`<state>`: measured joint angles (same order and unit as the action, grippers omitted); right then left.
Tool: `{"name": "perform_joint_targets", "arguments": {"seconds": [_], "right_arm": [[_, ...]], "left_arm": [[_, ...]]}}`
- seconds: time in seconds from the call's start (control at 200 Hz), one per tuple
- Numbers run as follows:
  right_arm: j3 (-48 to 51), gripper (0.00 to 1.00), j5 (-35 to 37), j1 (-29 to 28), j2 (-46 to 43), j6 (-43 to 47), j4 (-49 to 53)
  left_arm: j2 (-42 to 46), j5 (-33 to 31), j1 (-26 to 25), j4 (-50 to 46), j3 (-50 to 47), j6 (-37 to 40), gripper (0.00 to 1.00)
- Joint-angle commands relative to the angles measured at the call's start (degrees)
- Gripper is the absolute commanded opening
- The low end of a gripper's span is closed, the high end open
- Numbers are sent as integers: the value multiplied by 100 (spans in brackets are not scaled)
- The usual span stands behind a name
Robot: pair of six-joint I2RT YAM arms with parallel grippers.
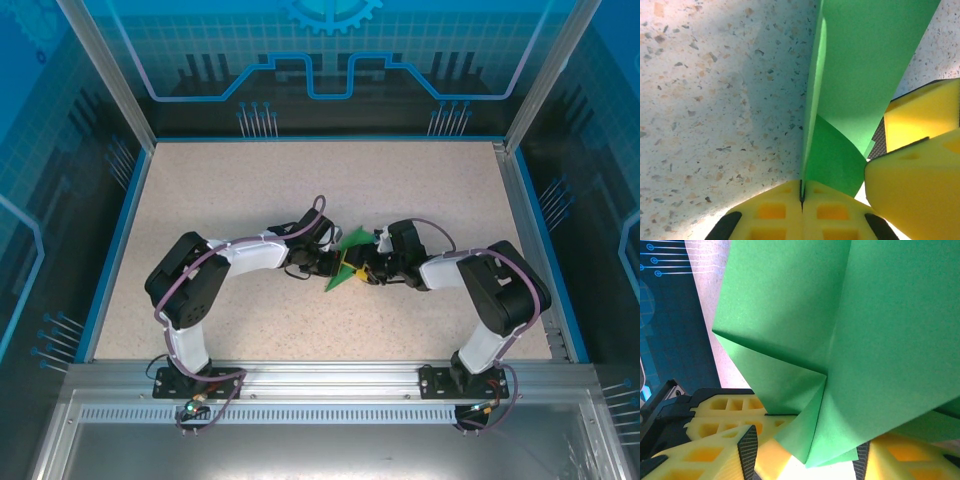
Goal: Fold a paper plane with a square sheet of paper (pick it up from the middle)
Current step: Move a paper plane to the center of the table.
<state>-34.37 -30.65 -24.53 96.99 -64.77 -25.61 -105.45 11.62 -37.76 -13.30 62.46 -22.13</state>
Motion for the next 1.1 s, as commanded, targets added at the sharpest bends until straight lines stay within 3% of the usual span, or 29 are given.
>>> {"name": "perform_joint_targets", "arguments": {"seconds": [0.0, 0.585, 1.095], "right_arm": [[-13, 54, -82, -131, -7, -95, -119], [-368, 39, 414, -278, 31, 384, 959], [-412, 14, 606, -324, -19, 522, 1215]], "left_arm": [[190, 174, 41, 125, -93, -61, 1], [301, 374, 52, 286, -137, -214, 1], [333, 596, 136, 528, -260, -442, 1]]}}
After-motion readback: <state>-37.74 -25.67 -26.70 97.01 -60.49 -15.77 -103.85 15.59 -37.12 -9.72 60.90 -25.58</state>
